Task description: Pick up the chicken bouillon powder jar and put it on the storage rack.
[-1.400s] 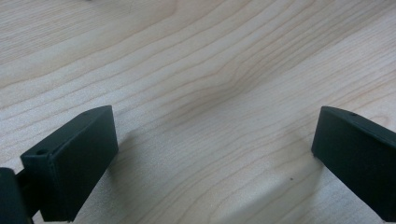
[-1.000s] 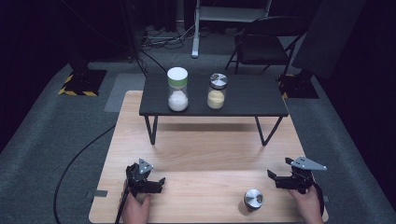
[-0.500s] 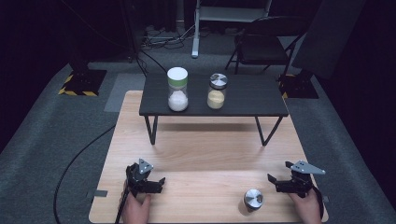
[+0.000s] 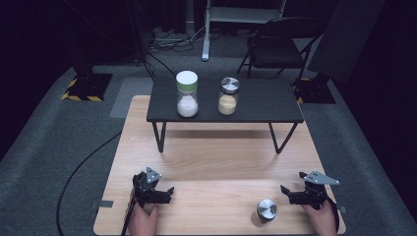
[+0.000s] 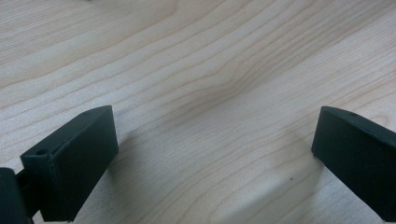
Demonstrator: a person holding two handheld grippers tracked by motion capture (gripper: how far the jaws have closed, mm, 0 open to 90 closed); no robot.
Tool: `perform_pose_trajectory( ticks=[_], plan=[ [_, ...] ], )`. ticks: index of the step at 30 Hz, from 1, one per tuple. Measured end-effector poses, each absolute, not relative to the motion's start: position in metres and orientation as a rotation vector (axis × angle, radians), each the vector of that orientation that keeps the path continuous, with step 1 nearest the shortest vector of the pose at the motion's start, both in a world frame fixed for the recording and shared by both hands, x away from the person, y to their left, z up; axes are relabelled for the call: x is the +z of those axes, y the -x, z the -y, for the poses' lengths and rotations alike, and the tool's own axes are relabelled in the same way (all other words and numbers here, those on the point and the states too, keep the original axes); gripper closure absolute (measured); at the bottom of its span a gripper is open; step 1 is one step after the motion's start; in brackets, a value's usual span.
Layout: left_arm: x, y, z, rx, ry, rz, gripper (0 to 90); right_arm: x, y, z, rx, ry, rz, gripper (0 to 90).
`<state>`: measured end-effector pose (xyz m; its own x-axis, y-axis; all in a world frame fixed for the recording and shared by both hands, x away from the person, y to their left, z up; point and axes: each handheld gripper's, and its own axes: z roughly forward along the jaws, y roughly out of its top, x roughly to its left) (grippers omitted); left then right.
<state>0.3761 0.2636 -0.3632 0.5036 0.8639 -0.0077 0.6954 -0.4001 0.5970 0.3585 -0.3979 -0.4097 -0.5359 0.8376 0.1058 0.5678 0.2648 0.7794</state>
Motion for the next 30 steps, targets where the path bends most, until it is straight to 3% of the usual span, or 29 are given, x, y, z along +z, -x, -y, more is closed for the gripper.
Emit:
perform_pose_trajectory(
  ticks=[30],
  plan=[
    [-0.363,-0.376,-0.264,0.413,-2.211,-1.273,0.3,-0.404,-0.38,0.39,0.992,-1.321,-2.365,0.0]
  ],
)
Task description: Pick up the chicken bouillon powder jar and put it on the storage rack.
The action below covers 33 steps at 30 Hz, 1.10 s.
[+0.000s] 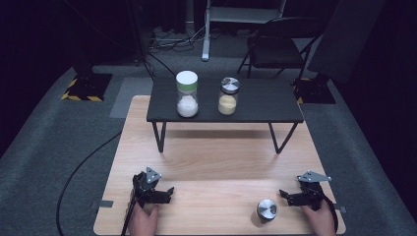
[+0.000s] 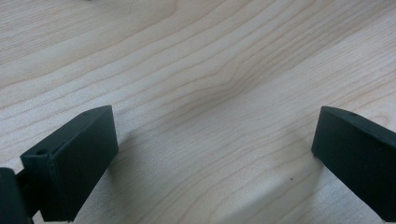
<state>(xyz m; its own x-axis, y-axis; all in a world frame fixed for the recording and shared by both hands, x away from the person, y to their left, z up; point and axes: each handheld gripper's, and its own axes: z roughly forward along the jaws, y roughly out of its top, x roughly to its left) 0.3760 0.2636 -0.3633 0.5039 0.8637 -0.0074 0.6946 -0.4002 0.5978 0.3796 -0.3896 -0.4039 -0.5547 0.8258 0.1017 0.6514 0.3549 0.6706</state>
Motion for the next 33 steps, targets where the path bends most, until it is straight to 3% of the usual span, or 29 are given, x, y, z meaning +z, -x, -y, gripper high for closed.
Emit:
perform_pose_trajectory(
  ticks=[33],
  plan=[
    [-0.3635,-0.3763,-0.2629,0.414,-2.209,-1.277,0.3,-0.4042,-0.3799,0.3886,0.989,-1.331,-2.356,0.0]
  ],
)
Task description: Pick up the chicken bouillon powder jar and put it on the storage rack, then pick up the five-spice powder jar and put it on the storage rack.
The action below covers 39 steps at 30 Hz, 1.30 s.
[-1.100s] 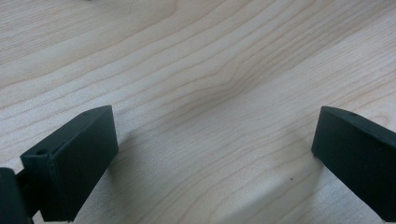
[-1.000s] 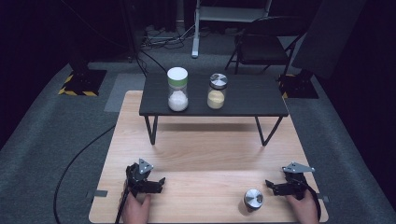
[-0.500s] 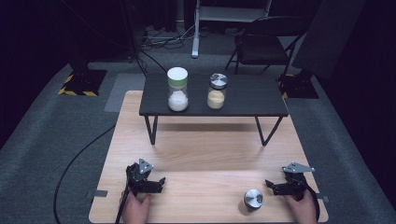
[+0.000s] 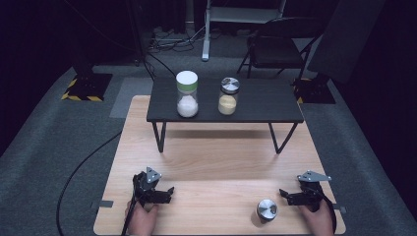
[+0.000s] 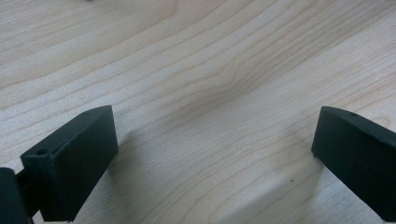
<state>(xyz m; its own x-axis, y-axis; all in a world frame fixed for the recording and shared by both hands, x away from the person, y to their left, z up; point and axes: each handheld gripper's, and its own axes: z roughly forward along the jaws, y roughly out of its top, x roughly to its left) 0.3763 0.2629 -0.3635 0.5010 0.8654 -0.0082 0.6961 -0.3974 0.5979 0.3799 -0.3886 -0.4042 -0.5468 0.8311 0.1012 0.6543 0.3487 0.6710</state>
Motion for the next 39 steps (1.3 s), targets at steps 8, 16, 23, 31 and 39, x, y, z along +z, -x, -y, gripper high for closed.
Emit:
perform_pose_trajectory(
  ticks=[8,16,23,31,39],
  plan=[
    [-0.3635,-0.3763,-0.2629,0.414,-2.21,-1.275,0.3,-0.4042,-0.3799,0.3886,0.989,-1.331,-2.356,0.0],
    [-0.3636,-0.376,-0.2631,0.411,-2.21,-1.271,0.3,-0.4042,-0.38,0.3886,0.989,-1.331,-2.356,0.0],
    [-0.3633,-0.3764,-0.2627,0.412,-2.212,-1.273,0.3,-0.4041,-0.3801,0.3887,0.989,-1.331,-2.357,0.0],
    [-0.3634,-0.3764,-0.2627,0.412,-2.212,-1.273,0.3,-0.4042,-0.3802,0.3892,0.992,-1.329,-2.359,0.1],
    [-0.3634,-0.3764,-0.2628,0.412,-2.212,-1.272,0.3,-0.4041,-0.377,0.3877,0.988,-1.35,-2.335,2.0]
  ],
)
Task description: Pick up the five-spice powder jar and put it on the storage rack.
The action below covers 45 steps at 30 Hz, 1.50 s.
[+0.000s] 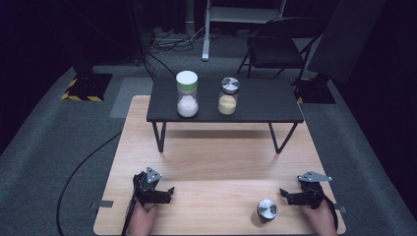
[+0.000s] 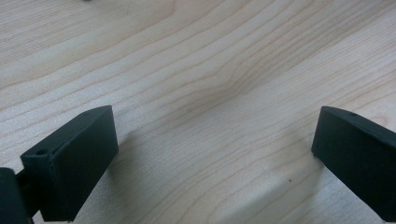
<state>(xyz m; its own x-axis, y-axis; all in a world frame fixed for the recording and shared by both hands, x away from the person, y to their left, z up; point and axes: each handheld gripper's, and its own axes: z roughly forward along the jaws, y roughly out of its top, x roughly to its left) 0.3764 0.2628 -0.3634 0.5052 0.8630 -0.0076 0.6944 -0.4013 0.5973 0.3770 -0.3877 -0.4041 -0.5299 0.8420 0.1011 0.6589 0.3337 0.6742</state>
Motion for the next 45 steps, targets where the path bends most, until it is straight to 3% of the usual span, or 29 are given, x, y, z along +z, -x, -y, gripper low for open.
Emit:
perform_pose_trajectory(
  ticks=[15,45],
  plan=[
    [-0.363,-0.376,-0.263,0.412,-2.212,-1.272,0.3,-0.403,-0.366,0.4,1.063,-1.452,-2.238,2.7],
    [-0.363,-0.376,-0.263,0.412,-2.212,-1.272,0.3,-0.349,-0.316,0.404,1.219,-1.332,-2.119,3.0]
  ],
)
